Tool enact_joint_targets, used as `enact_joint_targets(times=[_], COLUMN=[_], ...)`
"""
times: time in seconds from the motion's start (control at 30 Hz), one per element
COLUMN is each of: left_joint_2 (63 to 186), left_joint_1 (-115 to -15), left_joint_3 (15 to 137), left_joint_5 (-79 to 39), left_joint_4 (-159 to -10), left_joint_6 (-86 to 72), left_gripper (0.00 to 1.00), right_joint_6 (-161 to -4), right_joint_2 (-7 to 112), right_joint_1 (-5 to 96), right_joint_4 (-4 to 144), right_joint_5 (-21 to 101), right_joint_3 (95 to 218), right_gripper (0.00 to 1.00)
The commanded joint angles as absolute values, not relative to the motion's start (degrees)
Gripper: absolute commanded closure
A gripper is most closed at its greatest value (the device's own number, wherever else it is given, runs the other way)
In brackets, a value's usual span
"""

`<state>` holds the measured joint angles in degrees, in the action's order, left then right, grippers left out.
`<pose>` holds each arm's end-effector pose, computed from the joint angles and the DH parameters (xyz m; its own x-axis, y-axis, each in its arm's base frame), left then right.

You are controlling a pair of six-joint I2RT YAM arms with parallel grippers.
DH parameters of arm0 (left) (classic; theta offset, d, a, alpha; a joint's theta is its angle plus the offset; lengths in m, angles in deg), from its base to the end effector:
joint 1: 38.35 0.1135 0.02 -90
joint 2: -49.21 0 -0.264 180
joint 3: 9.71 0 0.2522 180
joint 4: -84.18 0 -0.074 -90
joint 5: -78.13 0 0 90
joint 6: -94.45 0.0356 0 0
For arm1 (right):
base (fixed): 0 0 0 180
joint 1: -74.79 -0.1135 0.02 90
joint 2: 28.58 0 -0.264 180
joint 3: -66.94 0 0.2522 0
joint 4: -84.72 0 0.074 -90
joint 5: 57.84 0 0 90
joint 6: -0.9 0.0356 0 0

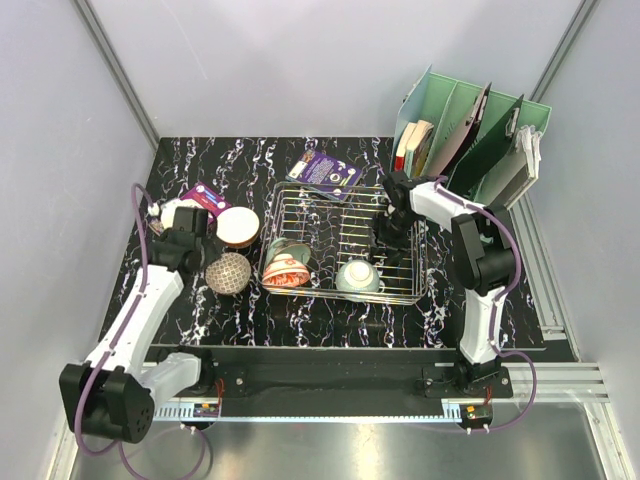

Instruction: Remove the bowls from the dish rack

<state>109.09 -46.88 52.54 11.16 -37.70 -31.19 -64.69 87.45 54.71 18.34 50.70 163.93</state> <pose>0.1995 -0.0158 0.2640 -0.6170 -0.4497 -0.6458 -0.5423 0.8376 -0.0651 0.3557 0.1421 0.1610 -0.9969 0.0528 0.0583 0.0688 0.9444 0.3216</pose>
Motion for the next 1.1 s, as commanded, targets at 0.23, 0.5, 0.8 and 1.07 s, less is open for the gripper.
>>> enact_joint_targets(times=[0.23,0.5,0.8,1.07], left_joint_2=[109.32,109.93,115.56,121.01], left_joint_1=[-46.96,-53.90,-65.67,-73.94], left_joint_3=[65.13,69.17,71.28,72.95], left_joint_5=[4.23,-7.80,-14.33,-15.03], left_joint_4=[-40.31,-46.82,-46.20,-45.50], left_joint_6=[-15.00,0.22,7.08,7.79], left_gripper=[0.43,0.39,0.38,0.38], right_joint_6=[-62.38,-61.15,-60.01,-59.22], right_joint_2=[82.69,84.00,85.15,85.32], right_joint_1=[54.31,54.31,54.31,54.31], right_joint_4=[10.76,10.23,11.11,12.43], right_joint_5=[45.60,46.57,47.54,48.07], right_joint_3=[166.31,170.70,171.41,169.83], right_gripper=[0.39,0.37,0.35,0.34])
